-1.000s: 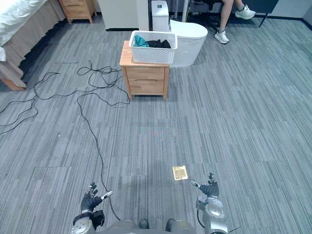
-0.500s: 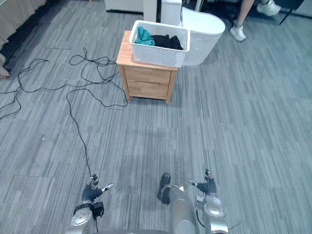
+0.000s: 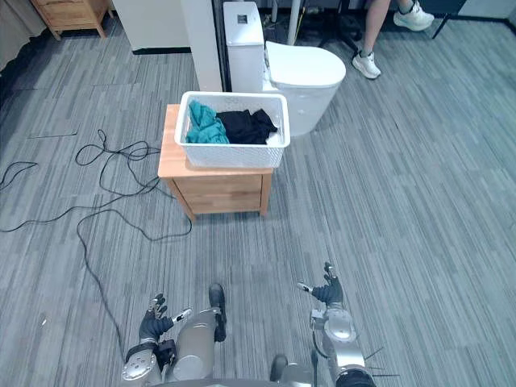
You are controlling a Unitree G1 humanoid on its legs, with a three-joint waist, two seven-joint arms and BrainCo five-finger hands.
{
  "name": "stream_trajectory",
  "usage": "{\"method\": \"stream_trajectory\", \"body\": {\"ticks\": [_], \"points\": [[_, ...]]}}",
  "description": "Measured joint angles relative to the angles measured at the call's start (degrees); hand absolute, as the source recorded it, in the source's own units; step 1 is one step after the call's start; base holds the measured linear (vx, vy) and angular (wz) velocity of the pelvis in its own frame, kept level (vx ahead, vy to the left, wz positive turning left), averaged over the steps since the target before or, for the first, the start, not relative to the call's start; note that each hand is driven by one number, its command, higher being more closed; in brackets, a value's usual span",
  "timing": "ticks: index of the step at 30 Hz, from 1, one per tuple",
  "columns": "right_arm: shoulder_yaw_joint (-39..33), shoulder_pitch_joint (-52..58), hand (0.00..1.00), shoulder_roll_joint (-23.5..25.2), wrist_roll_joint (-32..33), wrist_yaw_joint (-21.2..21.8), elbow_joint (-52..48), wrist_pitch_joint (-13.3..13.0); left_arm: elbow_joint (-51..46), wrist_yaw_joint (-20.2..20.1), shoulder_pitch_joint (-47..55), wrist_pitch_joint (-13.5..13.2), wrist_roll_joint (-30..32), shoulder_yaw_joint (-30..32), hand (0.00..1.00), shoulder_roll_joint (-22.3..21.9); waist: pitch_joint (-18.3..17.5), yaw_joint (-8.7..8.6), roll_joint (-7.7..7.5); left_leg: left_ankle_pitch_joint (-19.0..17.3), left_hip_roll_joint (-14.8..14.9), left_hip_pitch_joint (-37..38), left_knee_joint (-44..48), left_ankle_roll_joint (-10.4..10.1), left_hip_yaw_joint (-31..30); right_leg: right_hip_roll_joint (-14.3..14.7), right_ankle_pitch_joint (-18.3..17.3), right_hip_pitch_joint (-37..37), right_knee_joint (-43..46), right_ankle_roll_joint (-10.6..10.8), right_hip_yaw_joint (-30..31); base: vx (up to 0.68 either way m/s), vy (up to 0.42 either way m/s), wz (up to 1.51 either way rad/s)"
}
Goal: Pick up the laundry basket with both hands and put the clothes into the washing machine.
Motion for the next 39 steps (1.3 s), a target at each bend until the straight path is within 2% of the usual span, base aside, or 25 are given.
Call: {"method": "stream_trajectory", "body": {"ticks": [1, 2, 4, 6, 9, 10, 11, 12, 13, 14, 15, 16, 17, 18, 19, 20, 21, 22, 23, 24, 25, 26, 29, 34, 39], "points": [[0.02, 0.21, 0.0, 0.23, -0.05, 0.01, 0.07, -0.01, 0.41, 0.0, -0.09, 0.11, 0.0, -0.12, 0.0, 0.17, -0.04, -0.08, -0.09, -1.29, -0.85, 1.41, 0.28, 0.46, 0.2, -1.75, 1.07, -2.6, 7.73, -0.16, 0.44, 0.58, 0.342, 0.18], [0.14, 0.43, 0.0, 0.49, -0.39, 0.1, 0.17, 0.05, 0.5, 0.01, -0.23, 0.63, 0.04, -0.66, 0.0, 0.61, -0.02, -0.3, -0.15, -3.06, -2.64, 4.6, 0.45, 1.54, 0.38, -4.21, 2.0, -7.41, 21.28, -1.23, 1.71, 0.39, 0.184, 0.3], [0.77, 1.44, 0.0, 0.66, -0.55, 0.14, 0.22, 0.22, 0.51, 0.04, -0.03, 0.64, 0.05, -0.55, 0.0, 1.2, -0.04, -1.32, -0.11, -4.52, -4.79, 10.47, -1.51, 2.58, -0.08, -5.49, 1.19, -11.45, 29.51, -2.74, 1.11, 0.47, 0.173, 0.44], [1.36, 1.29, 0.0, 0.64, -1.09, 0.2, 0.19, 0.16, 0.47, 0.14, 0.37, 0.62, 0.05, -0.46, 0.0, 1.91, -0.04, -1.91, 0.43, -4.6, -5.47, 15.33, -5.25, 2.75, -0.73, -4.03, 0.17, -14.44, 25.23, -2.6, -0.55, 0.42, 0.099, 0.29], [1.24, 0.98, 0.0, 0.55, -1.06, 0.2, 0.18, 0.08, 0.55, 0.05, 0.46, 0.53, 0.03, -0.55, 0.0, 1.98, 0.0, -3.07, 0.68, -4.75, -5.18, 19.34, -8.5, 2.17, -2.34, -0.07, 0.09, -18.13, 6.5, -3.05, -3.08, 0.36, 0.016, 0.32], [1.05, 1.05, 0.0, 0.55, -1.05, 0.19, 0.18, 0.09, 0.79, 0.01, 0.38, 0.53, 0.08, -0.6, 0.0, 2.0, -0.03, -3.18, 0.6, -5.4, -4.98, 20.23, -8.92, 1.04, -2.68, 1.38, 2.13, -18.34, -2.11, -3.26, -2.67, 0.33, -0.044, 0.33], [0.98, 1.93, 0.0, 0.62, -1.04, 0.19, 0.21, 0.1, 1.98, 0.01, 0.44, 0.55, 0.16, -0.7, 0.0, 2.04, -0.3, -3.05, 0.13, -6.32, -5.12, 21.19, -8.46, -0.51, -2.78, 2.35, 6.97, -18.07, -10.0, -3.99, -1.67, 0.4, -0.091, 0.32], [0.97, 2.4, 0.0, 0.62, -1.04, 0.2, 0.2, 0.09, 2.93, 0.01, 0.64, 0.61, 0.38, -0.81, 0.0, 2.06, -0.62, -3.13, -0.39, -7.33, -5.34, 21.83, -7.5, -1.96, -2.93, 2.58, 12.39, -17.63, -12.82, -5.22, -0.84, 0.34, -0.116, 0.28], [0.9, 3.02, 0.0, 0.62, -1.04, 0.2, 0.2, 0.09, 3.36, -0.01, 0.76, 0.62, 0.61, -0.82, 0.0, 2.1, -0.86, -3.16, -0.78, -8.21, -5.48, 22.11, -6.56, -3.12, -3.25, 2.54, 15.76, -17.17, -12.75, -5.62, -0.1, 0.37, -0.175, 0.36], [0.51, 4.26, 0.0, 0.05, -1.03, 0.21, 0.26, 0.27, 4.25, -0.03, 0.66, 0.68, 0.72, -0.82, 0.0, 1.23, -1.27, -3.08, 0.54, -9.88, -3.96, 22.45, -4.31, -4.59, -4.27, 3.03, 15.63, -16.66, -10.74, -5.53, -0.93, 0.35, -0.201, 0.34], [0.41, 5.64, 0.0, 0.22, -1.03, 0.23, -0.48, 0.28, 4.18, -0.11, 1.14, 0.6, 1.33, -0.74, 0.0, 0.48, -1.62, -3.02, 1.1, -10.83, -2.2, 20.97, 0.81, -6.17, -4.61, 3.99, 12.39, -15.42, -10.91, -6.02, -1.93, 0.33, -0.212, 0.31], [0.43, 5.95, 0.0, 0.31, -1.03, 0.24, -0.86, 0.28, 4.16, -0.11, 1.18, 0.6, 1.43, -0.67, 0.0, 0.21, -1.51, -3.05, 1.37, -10.99, -1.05, 19.13, 5.02, -6.67, -4.82, 4.58, 11.79, -14.94, -11.2, -6.3, -2.34, 0.26, -0.231, 0.21], [0.37, 6.41, 0.0, 0.2, -1.03, 0.21, -2.16, 0.28, 4.07, -0.17, 1.28, 0.61, 1.77, -0.59, 0.0, -0.53, -1.53, -3.03, 2.53, -9.96, 2.11, 14.55, 15.97, -8.41, -4.72, 6.38, 11.12, -13.24, -12.46, -6.76, -3.19, 0.27, -0.21, 0.08], [0.28, 6.76, 0.0, 0.21, -1.01, 0.17, -2.9, 0.27, 3.52, -0.32, 1.31, 0.52, 1.75, -0.49, 0.0, -1.09, -1.48, -2.87, 3.24, -8.76, 4.63, 11.42, 22.84, -10.16, -4.56, 7.81, 10.78, -11.3, -13.47, -7.48, -3.19, 0.27, -0.184, -0.08], [0.12, 6.63, 0.0, 0.35, -0.95, 0.17, -2.79, 0.27, 3.58, -0.59, 1.54, 0.46, 1.75, -0.51, 0.0, -1.24, -1.56, -2.79, 3.62, -9.02, 6.47, 9.91, 26.22, -10.42, -4.34, 8.77, 10.58, -9.96, -14.05, -7.97, -3.02, 0.3, -0.116, -0.29], [-0.03, 6.37, 0.0, 0.69, -0.91, 0.15, -2.73, 0.25, 3.67, -1.12, 1.45, 0.46, 1.75, -0.52, 0.0, -1.25, -1.62, -2.65, 3.35, -10.04, 7.05, 9.53, 24.78, -8.74, -4.18, 9.05, 10.71, -8.67, -14.7, -8.14, -2.37, 0.26, -0.082, -0.48], [-0.44, 5.84, 0.0, 0.86, -0.9, 0.16, -2.69, 0.23, 3.71, -1.2, 1.33, 0.47, 1.74, -0.57, 0.0, -1.28, -1.55, -2.64, 3.01, -10.52, 6.78, 9.38, 19.58, -7.94, -4.28, 9.04, 10.99, -8.02, -15.51, -7.9, -1.02, 0.25, -0.06, -0.52], [-0.88, 5.49, 0.0, 0.9, -0.9, 0.12, -2.68, 0.22, 3.82, -1.2, 1.15, 0.5, 1.74, -0.58, 0.0, -1.29, -1.59, -2.55, 3.06, -10.52, 6.34, 9.42, 16.17, -7.92, -4.9, 9.0, 11.17, -7.92, -15.93, -7.72, -0.29, 0.24, 0.024, -0.6], [-1.41, 4.87, 0.0, 0.82, -0.9, 0.06, -2.57, 0.19, 3.86, -1.19, 0.79, 0.51, 1.74, -0.6, 0.0, -1.35, -1.64, -2.4, 3.14, -10.36, 5.12, 9.43, 8.22, -8.02, -7.13, 8.87, 11.55, -7.87, -16.82, -7.19, 1.03, 0.22, 0.107, -0.54], [-2.32, 4.59, 0.0, 0.38, -0.89, 0.0, -2.25, 0.19, 3.92, -1.18, 0.57, 0.5, 1.71, -0.68, 0.0, -1.43, -2.24, -2.38, 4.12, -8.75, 4.08, 10.26, -0.19, -8.41, -9.74, 8.89, 11.95, -7.89, -17.48, -6.55, 1.86, 0.22, 0.14, -0.51], [-2.43, 4.58, 0.0, -0.14, -0.92, -0.08, -2.17, 0.19, 3.96, -1.17, 0.55, 0.48, 1.71, -0.7, 0.0, -1.45, -2.27, -2.34, 4.31, -4.69, 4.06, 10.71, -3.01, -8.11, -10.24, 9.09, 11.94, -7.87, -17.64, -6.13, 2.55, 0.2, 0.161, -0.49], [-2.8, 4.72, 0.0, -0.04, -0.93, -0.16, -2.06, 0.24, 4.5, -1.11, 0.48, 0.51, 1.64, -0.59, 0.0, -1.15, -2.39, -1.86, 3.69, -3.05, 3.32, 12.34, -4.73, -7.17, -8.89, 8.56, 12.38, -7.08, -18.72, -5.15, 3.49, 0.17, 0.122, -0.33], [-3.45, 6.55, 0.0, 0.23, -0.93, -0.2, -2.88, 0.16, 4.19, -1.09, 0.5, 0.51, 1.7, -0.62, 0.0, -0.4, -3.16, -1.9, 2.45, -2.77, 1.17, 14.48, -7.27, -6.53, -8.35, 6.73, 12.97, -4.47, -22.46, -4.2, 3.85, 0.16, 0.145, -0.03], [-6.32, 5.55, 0.0, -0.09, -0.96, -2.41, -8.75, 0.03, -3.72, -0.91, 2.17, 0.57, 2.24, -0.22, 0.0, 0.96, -3.43, -1.79, 2.54, -1.27, -1.01, 16.47, -12.0, -4.7, -7.24, 5.37, 13.82, -4.02, -24.77, -2.84, 4.41, 0.07, 0.072, -0.04], [-7.07, 2.48, 0.0, -1.68, -0.98, -3.64, -10.85, -0.11, -10.06, 0.11, 2.09, 0.41, 2.23, 3.12, 0.0, 2.68, -4.62, -1.71, 2.72, 0.5, -1.89, 17.83, -16.07, -4.62, -7.08, 5.25, 14.99, -3.83, -27.37, -2.52, 4.55, 0.01, 0.005, -0.03]]}}
